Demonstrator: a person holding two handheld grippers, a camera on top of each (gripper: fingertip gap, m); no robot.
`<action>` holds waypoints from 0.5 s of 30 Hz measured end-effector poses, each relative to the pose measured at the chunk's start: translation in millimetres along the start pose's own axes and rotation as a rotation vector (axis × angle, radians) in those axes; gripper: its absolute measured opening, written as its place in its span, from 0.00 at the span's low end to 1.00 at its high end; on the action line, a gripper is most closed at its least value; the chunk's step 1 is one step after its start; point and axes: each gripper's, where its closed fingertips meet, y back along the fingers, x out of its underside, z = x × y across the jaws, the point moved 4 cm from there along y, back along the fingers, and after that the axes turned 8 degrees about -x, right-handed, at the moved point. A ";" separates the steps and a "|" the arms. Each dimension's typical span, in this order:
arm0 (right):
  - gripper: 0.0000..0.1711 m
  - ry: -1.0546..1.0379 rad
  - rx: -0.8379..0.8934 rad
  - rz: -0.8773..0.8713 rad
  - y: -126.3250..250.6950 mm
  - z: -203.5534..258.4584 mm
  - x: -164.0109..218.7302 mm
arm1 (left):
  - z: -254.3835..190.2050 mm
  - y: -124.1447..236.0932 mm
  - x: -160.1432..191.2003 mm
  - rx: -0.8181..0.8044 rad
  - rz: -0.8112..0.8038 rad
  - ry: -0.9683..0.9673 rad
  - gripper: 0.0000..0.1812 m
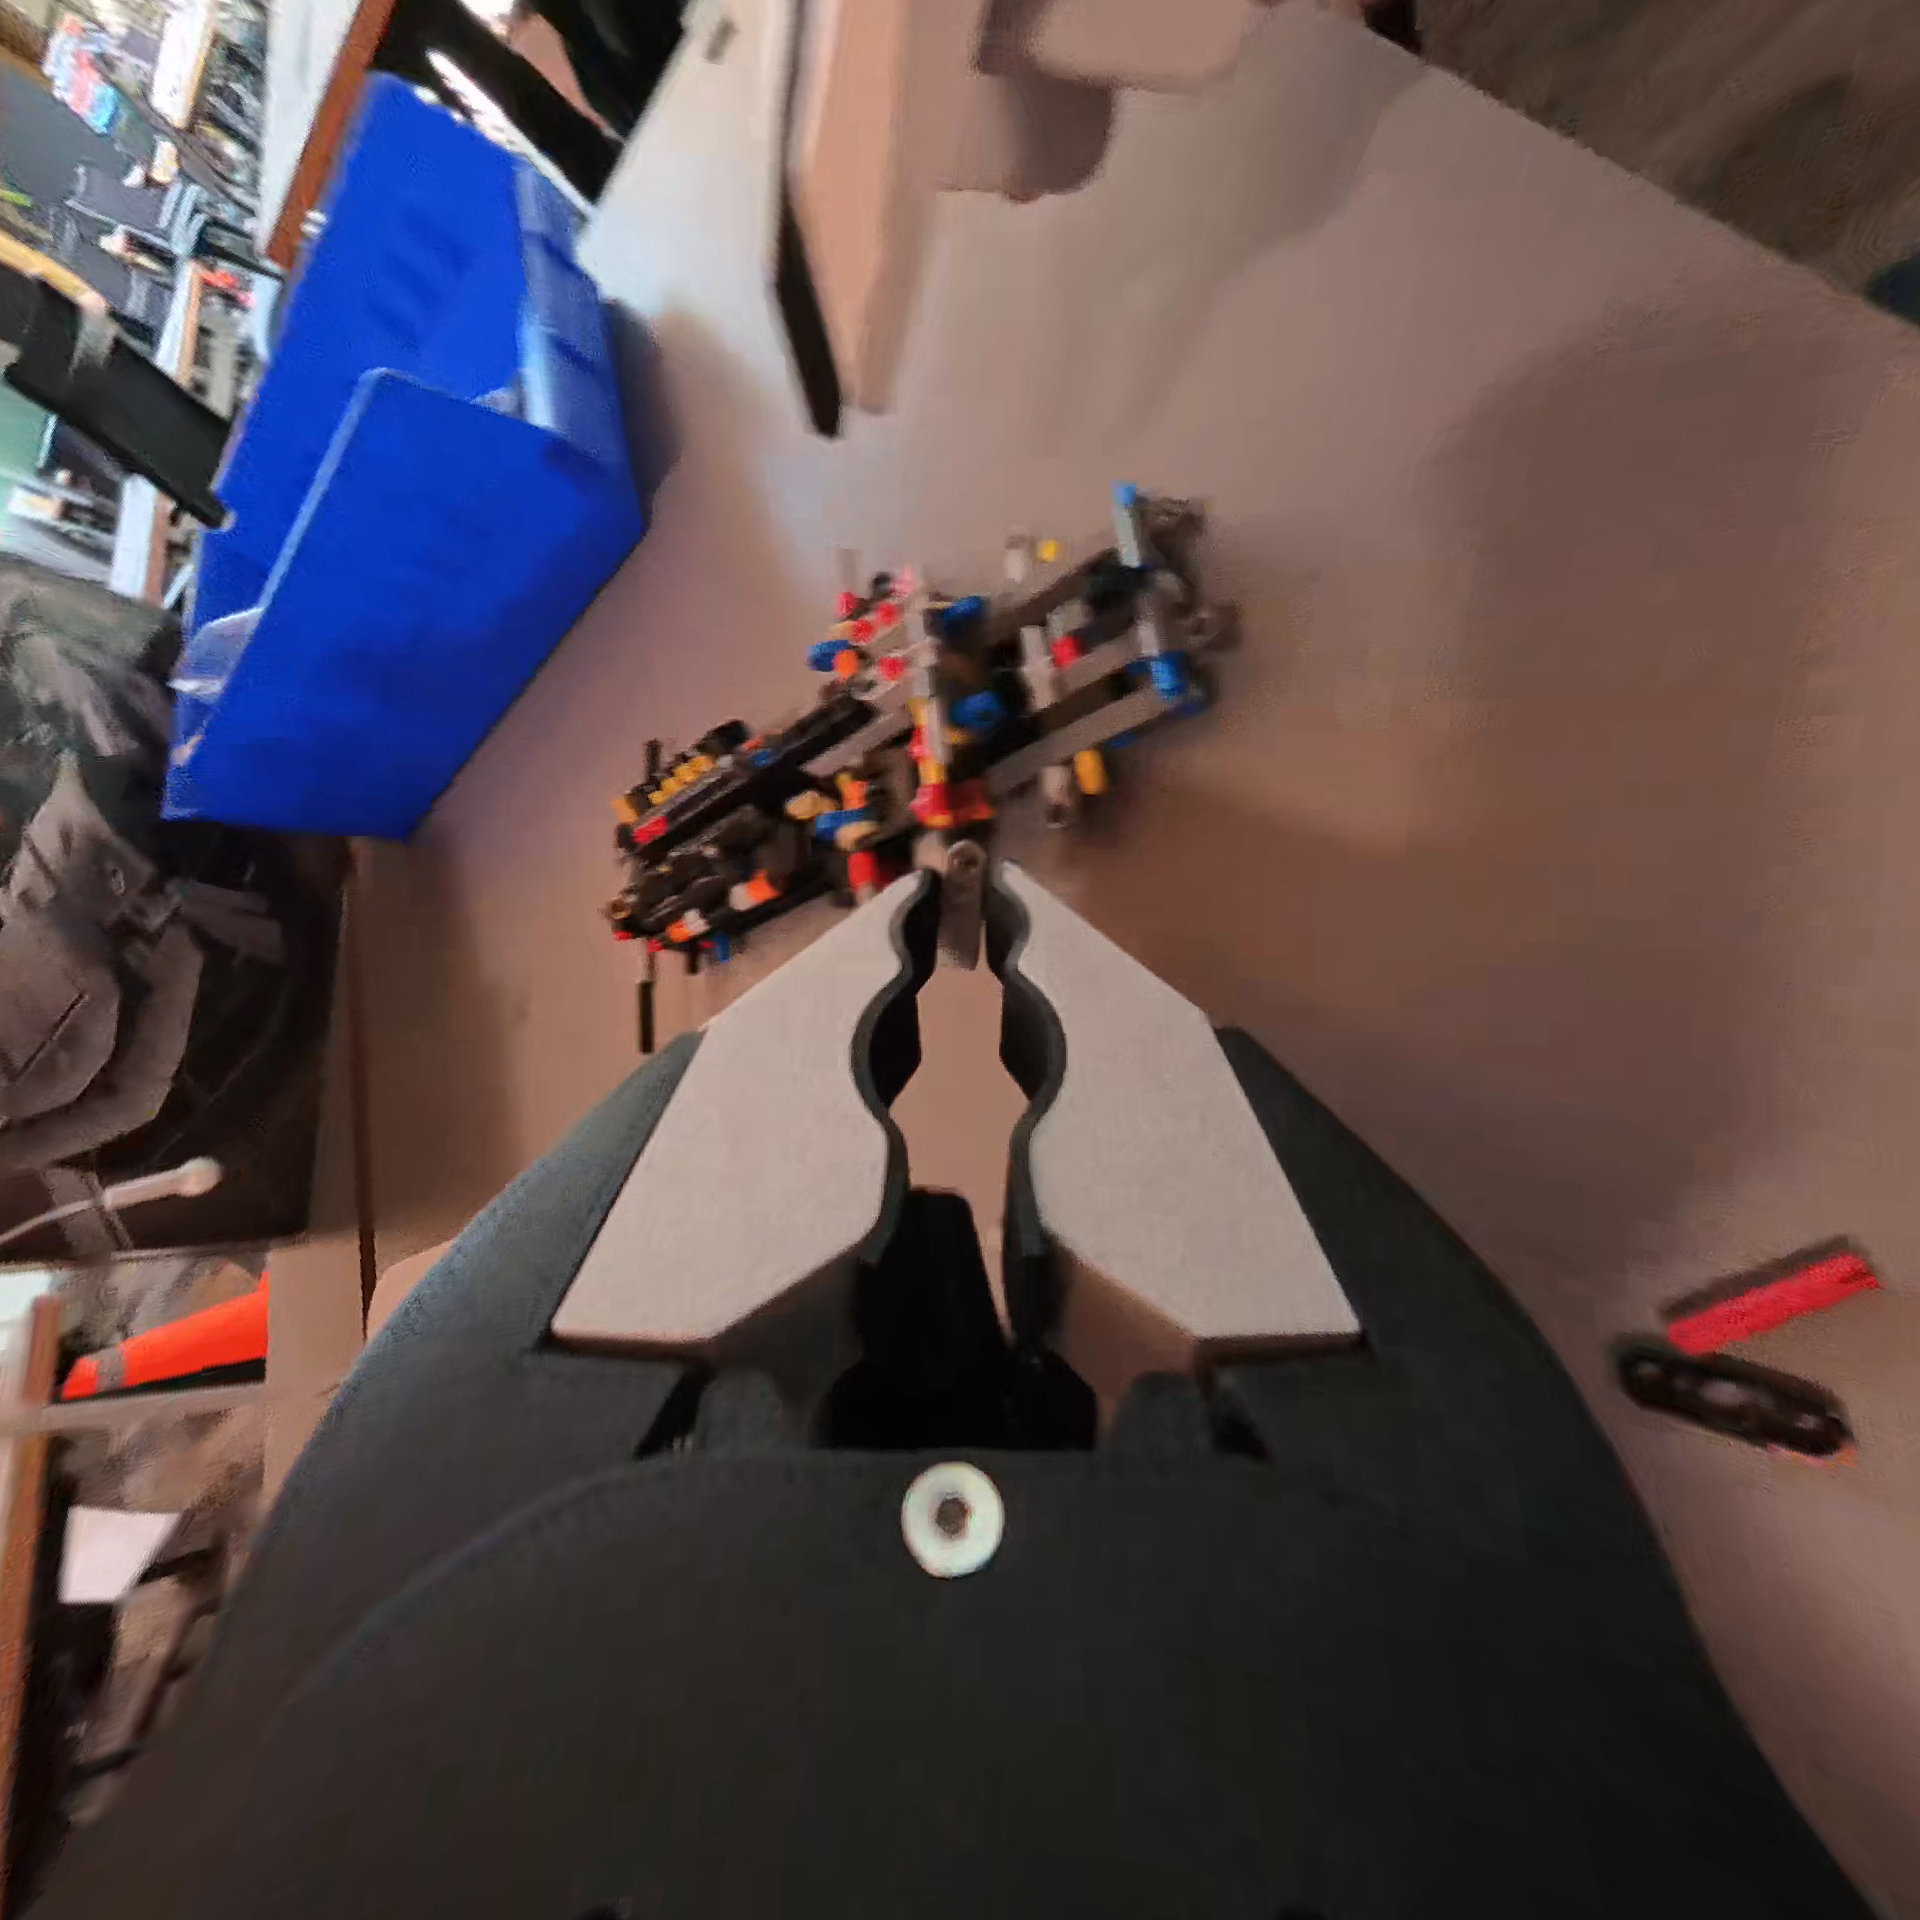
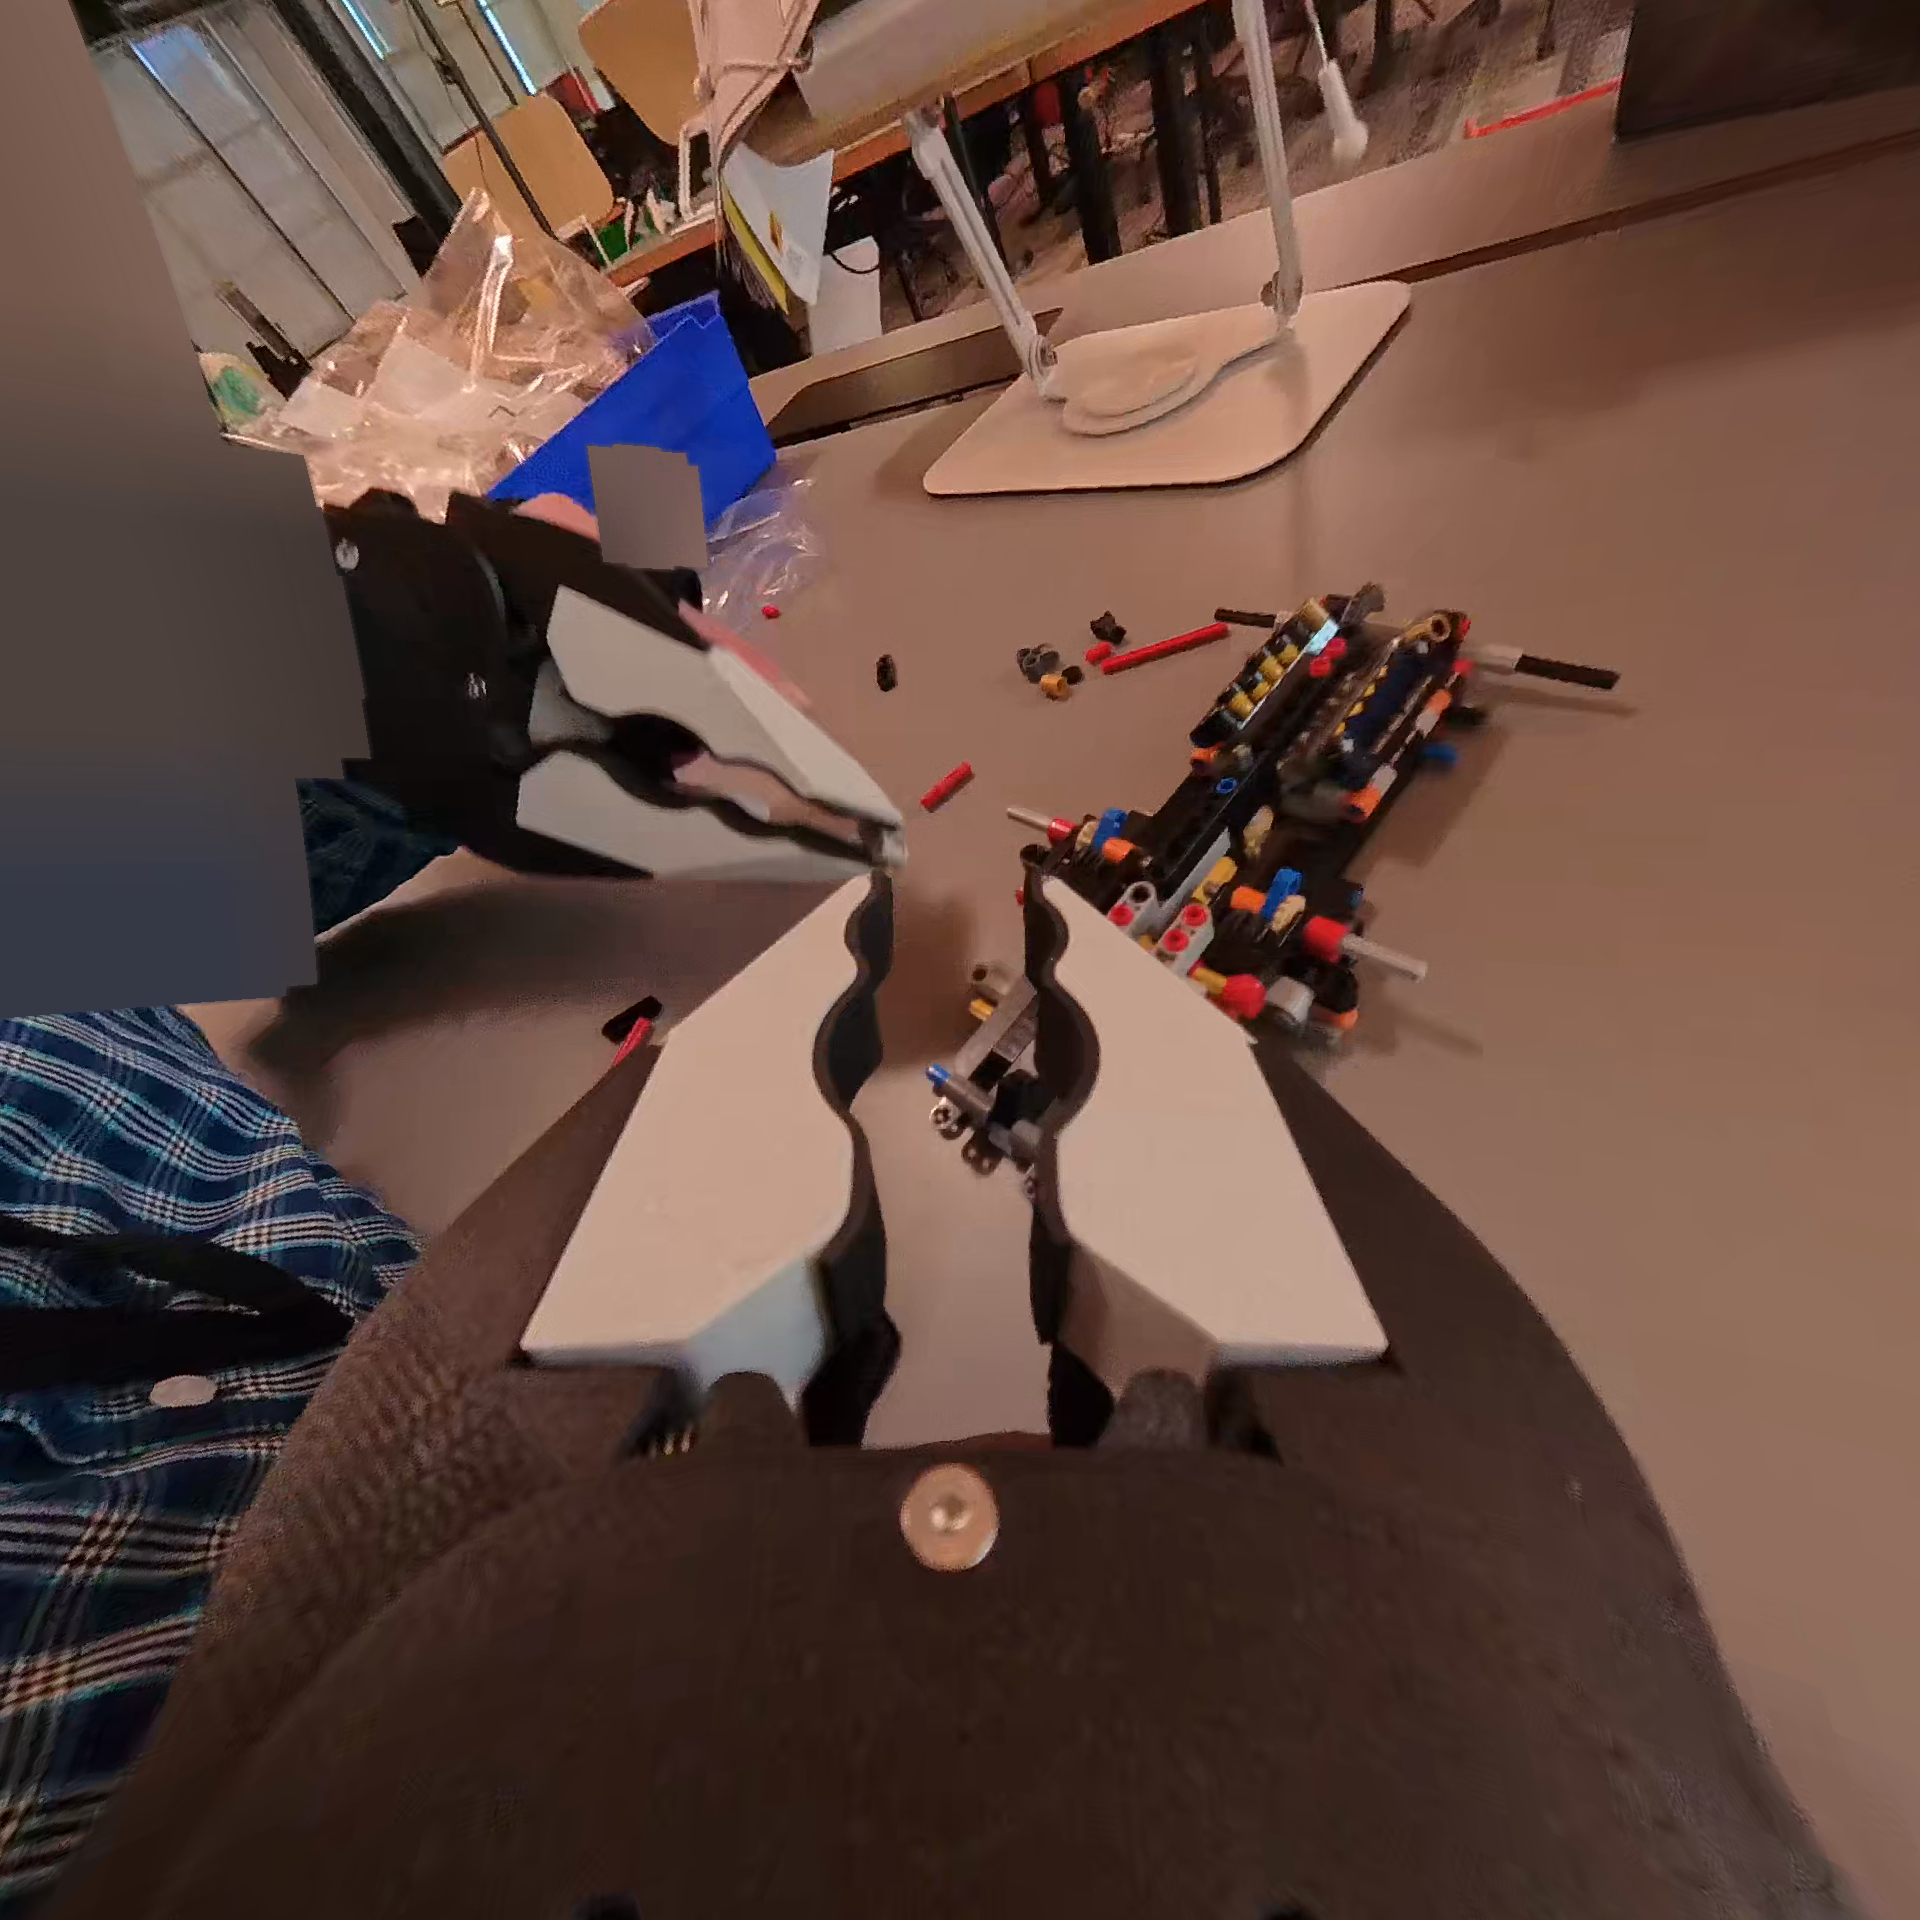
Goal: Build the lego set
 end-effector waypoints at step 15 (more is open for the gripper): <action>0.11 0.153 -0.006 0.265 -32.6 28.0 42.4 | -36.6 11.6 6.3 0.163 -0.004 0.082 0.12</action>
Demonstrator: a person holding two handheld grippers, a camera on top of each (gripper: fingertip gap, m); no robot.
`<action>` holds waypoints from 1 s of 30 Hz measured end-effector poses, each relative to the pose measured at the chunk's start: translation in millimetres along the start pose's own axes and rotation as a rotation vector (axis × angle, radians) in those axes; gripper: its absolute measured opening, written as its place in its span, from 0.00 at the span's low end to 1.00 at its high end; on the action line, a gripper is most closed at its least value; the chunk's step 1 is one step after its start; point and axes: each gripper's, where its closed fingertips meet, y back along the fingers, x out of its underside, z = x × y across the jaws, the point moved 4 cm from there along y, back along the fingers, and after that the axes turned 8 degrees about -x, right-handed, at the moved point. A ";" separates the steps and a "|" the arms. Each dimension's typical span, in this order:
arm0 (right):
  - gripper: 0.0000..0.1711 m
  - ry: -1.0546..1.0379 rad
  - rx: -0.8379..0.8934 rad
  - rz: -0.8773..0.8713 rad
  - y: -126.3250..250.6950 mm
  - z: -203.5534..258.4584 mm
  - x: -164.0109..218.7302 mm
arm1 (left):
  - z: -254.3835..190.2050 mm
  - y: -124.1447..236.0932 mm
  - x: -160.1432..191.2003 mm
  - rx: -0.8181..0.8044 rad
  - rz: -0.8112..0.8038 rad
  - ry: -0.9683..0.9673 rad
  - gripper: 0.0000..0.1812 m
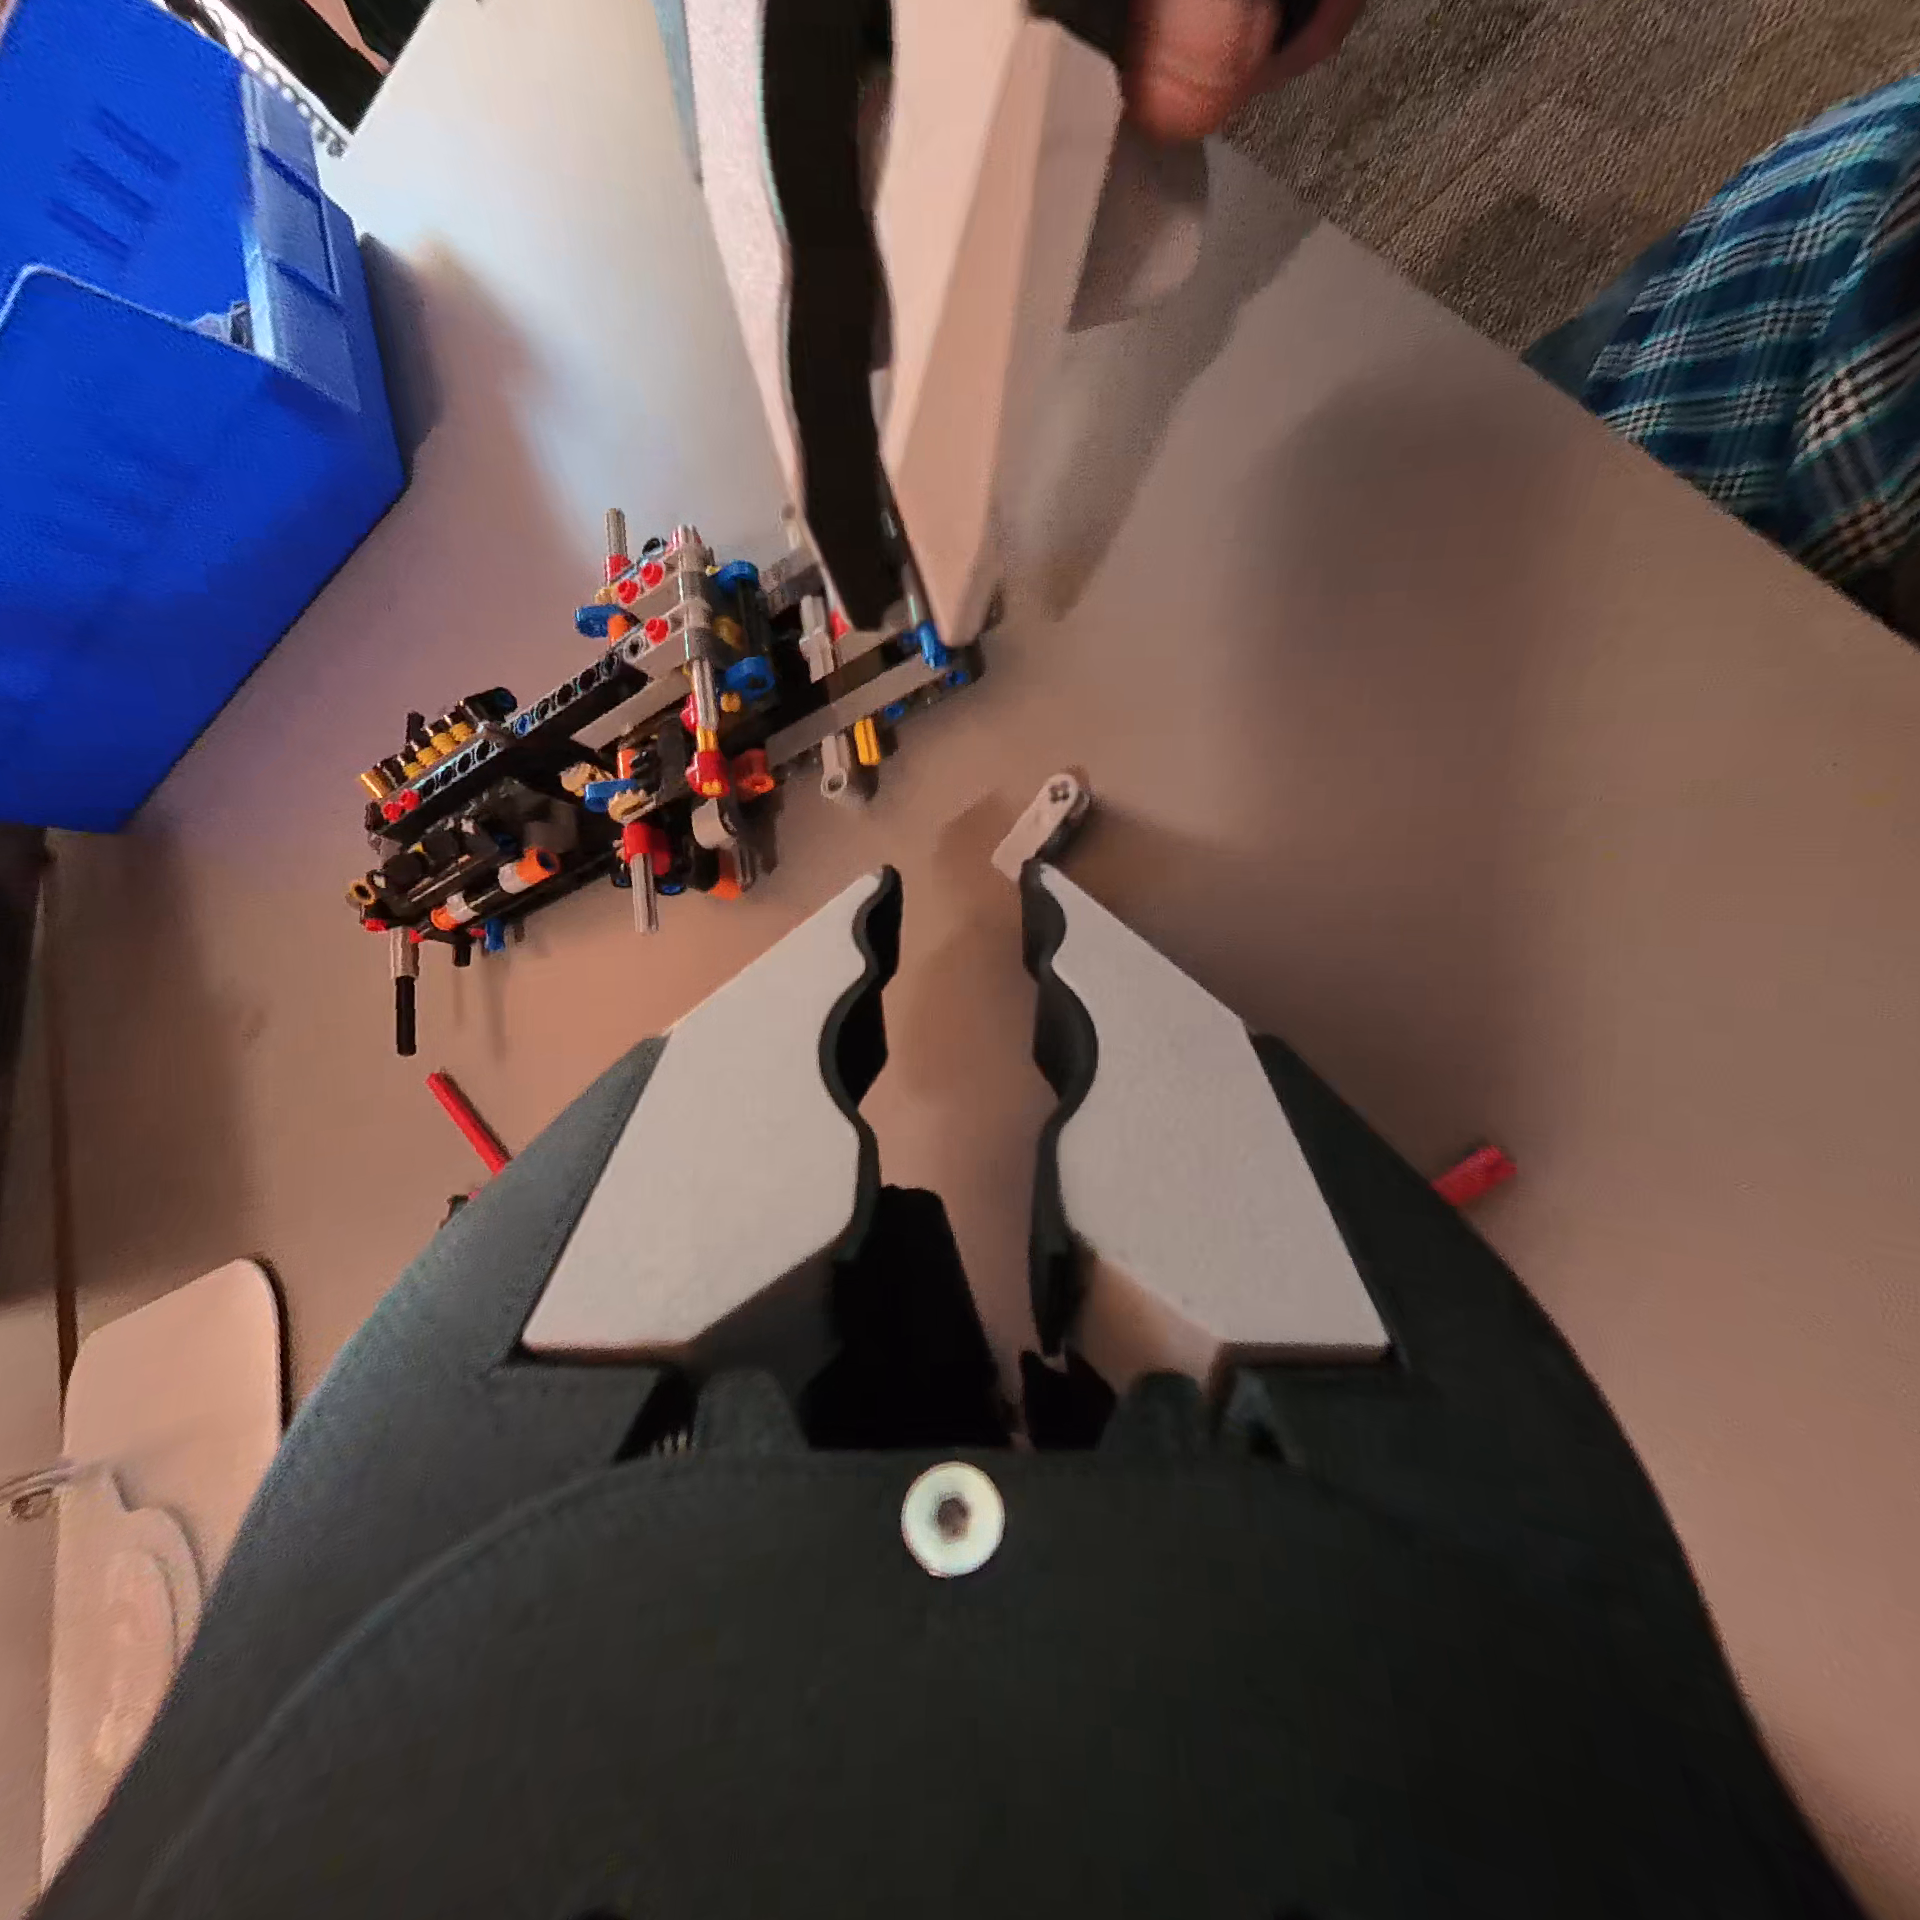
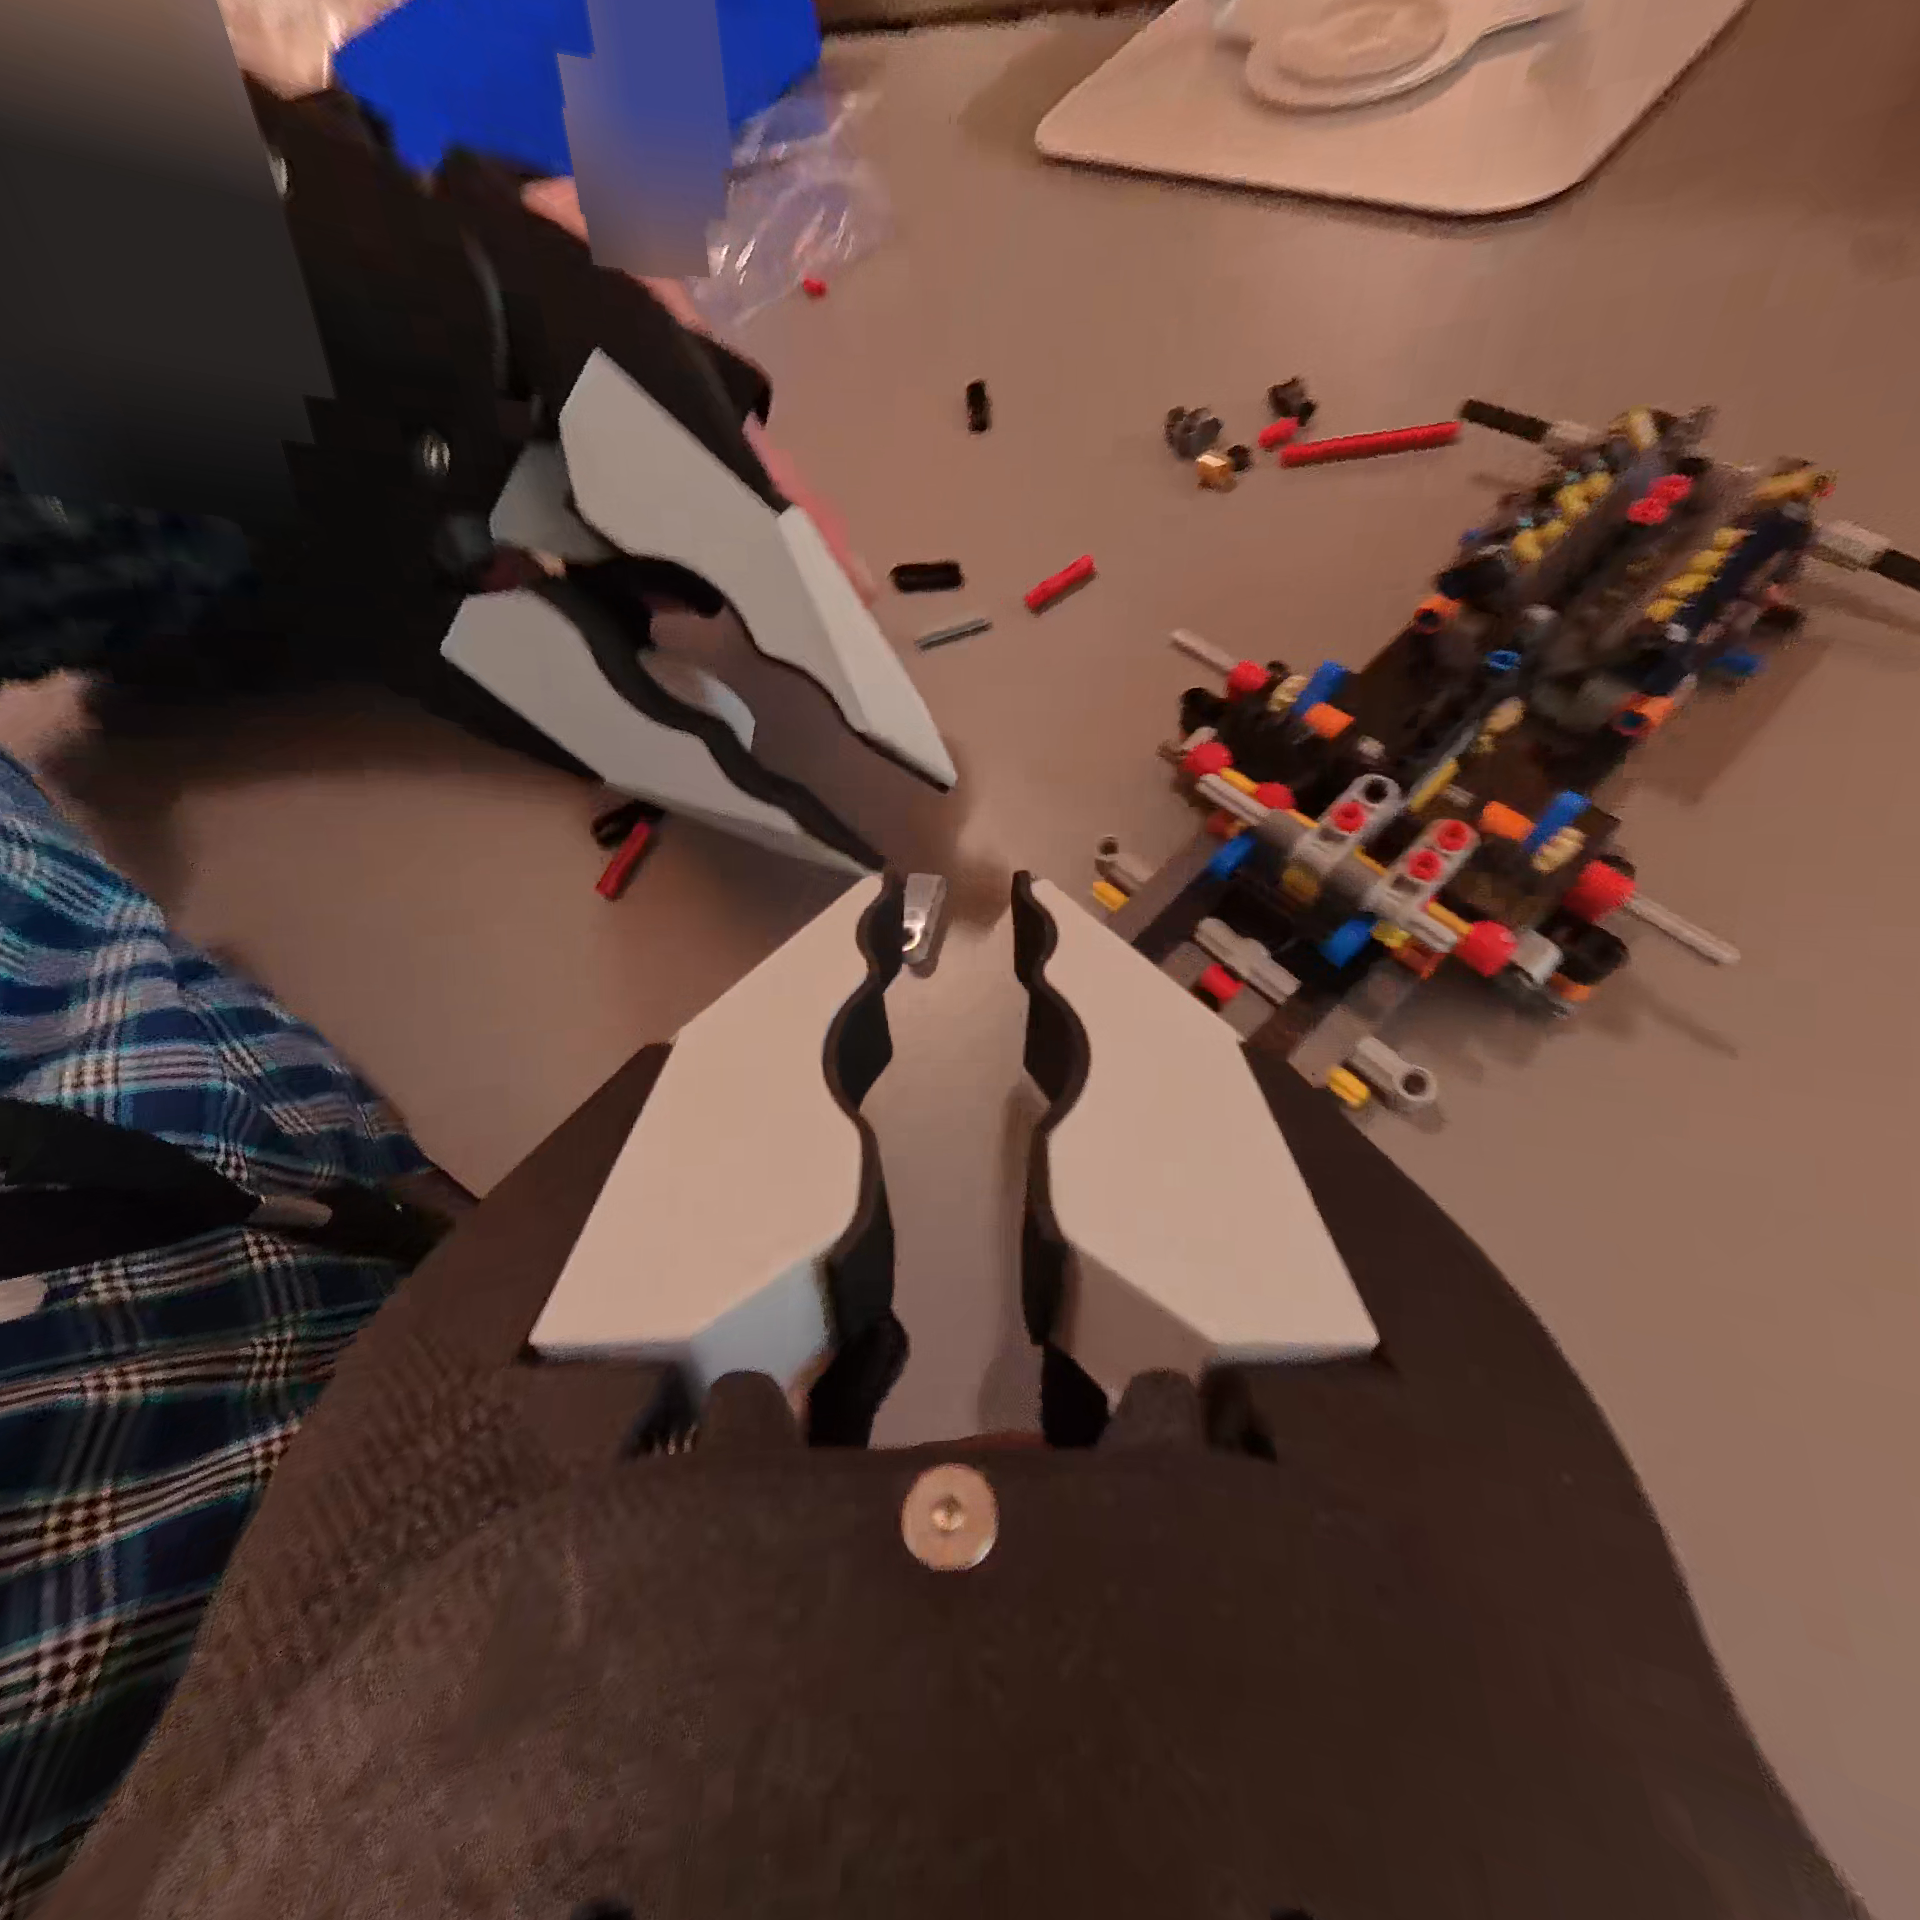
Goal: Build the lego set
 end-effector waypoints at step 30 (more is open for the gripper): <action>0.02 1.116 0.375 0.268 -28.1 32.6 4.0 | 4.4 8.4 0.4 0.262 -0.064 0.412 0.05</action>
